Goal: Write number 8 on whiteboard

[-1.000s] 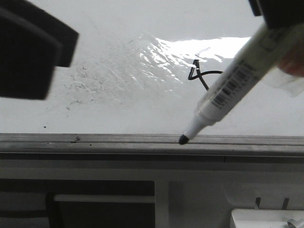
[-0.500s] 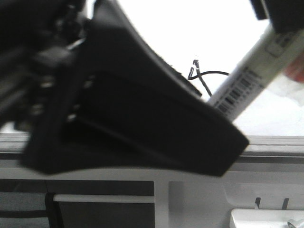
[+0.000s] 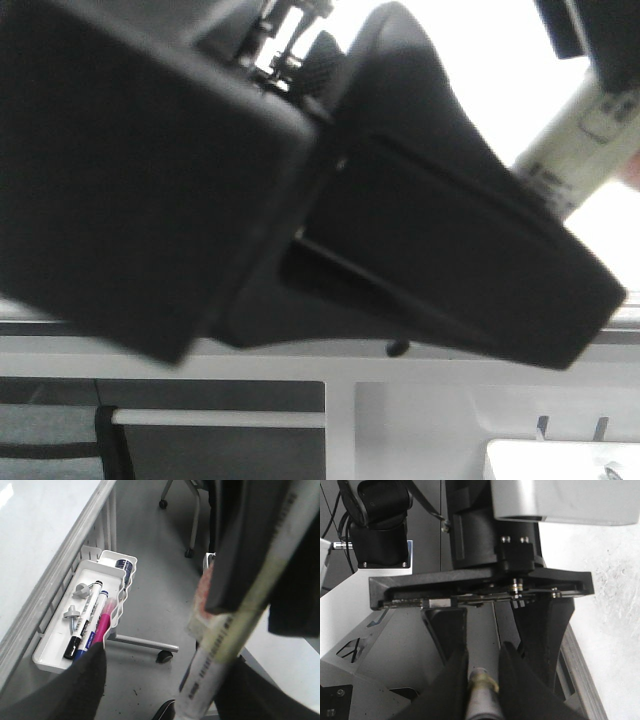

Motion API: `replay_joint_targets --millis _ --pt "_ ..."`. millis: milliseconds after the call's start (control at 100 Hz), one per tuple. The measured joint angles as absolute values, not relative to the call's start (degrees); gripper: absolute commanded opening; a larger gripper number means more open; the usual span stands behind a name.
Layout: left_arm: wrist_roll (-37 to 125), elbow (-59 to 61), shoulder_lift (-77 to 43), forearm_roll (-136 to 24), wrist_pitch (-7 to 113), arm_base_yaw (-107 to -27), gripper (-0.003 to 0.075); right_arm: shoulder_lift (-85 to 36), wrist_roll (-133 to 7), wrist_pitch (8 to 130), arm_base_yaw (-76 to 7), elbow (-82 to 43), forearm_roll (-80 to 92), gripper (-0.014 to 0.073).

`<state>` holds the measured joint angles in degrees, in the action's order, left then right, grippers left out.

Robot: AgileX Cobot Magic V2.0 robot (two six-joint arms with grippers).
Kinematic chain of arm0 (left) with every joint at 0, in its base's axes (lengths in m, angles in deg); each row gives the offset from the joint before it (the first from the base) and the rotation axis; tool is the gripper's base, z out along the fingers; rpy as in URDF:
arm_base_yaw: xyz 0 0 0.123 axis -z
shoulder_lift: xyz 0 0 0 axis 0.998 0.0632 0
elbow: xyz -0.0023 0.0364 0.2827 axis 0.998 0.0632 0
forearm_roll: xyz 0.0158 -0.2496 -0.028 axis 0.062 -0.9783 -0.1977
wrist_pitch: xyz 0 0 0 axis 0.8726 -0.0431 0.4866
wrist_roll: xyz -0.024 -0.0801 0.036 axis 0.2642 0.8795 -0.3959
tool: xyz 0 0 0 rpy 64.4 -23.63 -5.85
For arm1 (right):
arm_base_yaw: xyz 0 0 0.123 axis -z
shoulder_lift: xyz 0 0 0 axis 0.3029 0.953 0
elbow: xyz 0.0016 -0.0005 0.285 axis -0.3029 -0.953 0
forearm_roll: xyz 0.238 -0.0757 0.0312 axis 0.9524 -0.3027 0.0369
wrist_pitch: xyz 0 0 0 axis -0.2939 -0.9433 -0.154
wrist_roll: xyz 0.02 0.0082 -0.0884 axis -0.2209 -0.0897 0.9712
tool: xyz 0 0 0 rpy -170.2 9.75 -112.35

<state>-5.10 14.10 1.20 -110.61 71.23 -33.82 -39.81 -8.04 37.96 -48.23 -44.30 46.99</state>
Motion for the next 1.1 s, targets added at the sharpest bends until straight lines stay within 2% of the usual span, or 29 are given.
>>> replay_joint_targets --millis 120,340,410,520,620,690,740,810,860,910,1100 --pt "-5.20 14.10 1.31 -110.65 71.95 -33.73 0.0307 -39.69 -7.94 37.61 -48.23 -44.30 46.99 -0.0044" --pt "-5.28 14.10 1.67 -111.09 72.60 -33.60 0.0284 -36.83 -7.94 36.65 -47.75 -43.84 47.78 -0.0044" --pt "-5.28 14.10 1.67 -111.09 72.74 -33.60 0.0204 -36.15 -7.94 36.65 -47.76 -43.84 47.93 -0.0044" --pt "-5.33 14.10 1.67 -111.09 73.30 -33.46 -0.0020 -35.58 -7.86 37.03 -47.76 -43.82 48.14 -0.0043" --pt "-7.14 14.10 1.67 -109.85 74.01 -33.23 -0.0020 -35.23 -8.45 36.96 -47.64 -43.82 48.55 -0.0029" --pt "-7.38 14.10 1.67 -109.36 74.01 -33.23 -0.0020 -35.25 -9.84 37.25 -47.64 -43.82 48.58 0.0055" --pt "-7.50 14.10 1.67 -109.59 74.01 -33.23 -0.0020 -35.25 -10.53 37.66 -47.64 -43.82 48.68 0.0156" --pt "-7.25 14.10 1.67 -111.19 73.74 -33.23 -0.0020 -35.22 -11.01 39.15 -47.64 -43.82 48.68 0.0346" --pt "-6.93 14.38 1.39 -112.50 72.77 -33.23 -0.0020 -35.22 -11.57 39.89 -47.64 -43.82 48.68 0.0452" --pt "-6.53 14.92 0.75 -113.86 71.65 -33.23 -0.0020 -35.49 -12.53 40.16 -47.64 -43.82 48.38 0.0523" --pt "-5.62 20.44 -3.50 -120.58 64.47 -34.95 -0.0020 -40.92 -18.08 41.14 -47.06 -43.82 42.89 0.0539"
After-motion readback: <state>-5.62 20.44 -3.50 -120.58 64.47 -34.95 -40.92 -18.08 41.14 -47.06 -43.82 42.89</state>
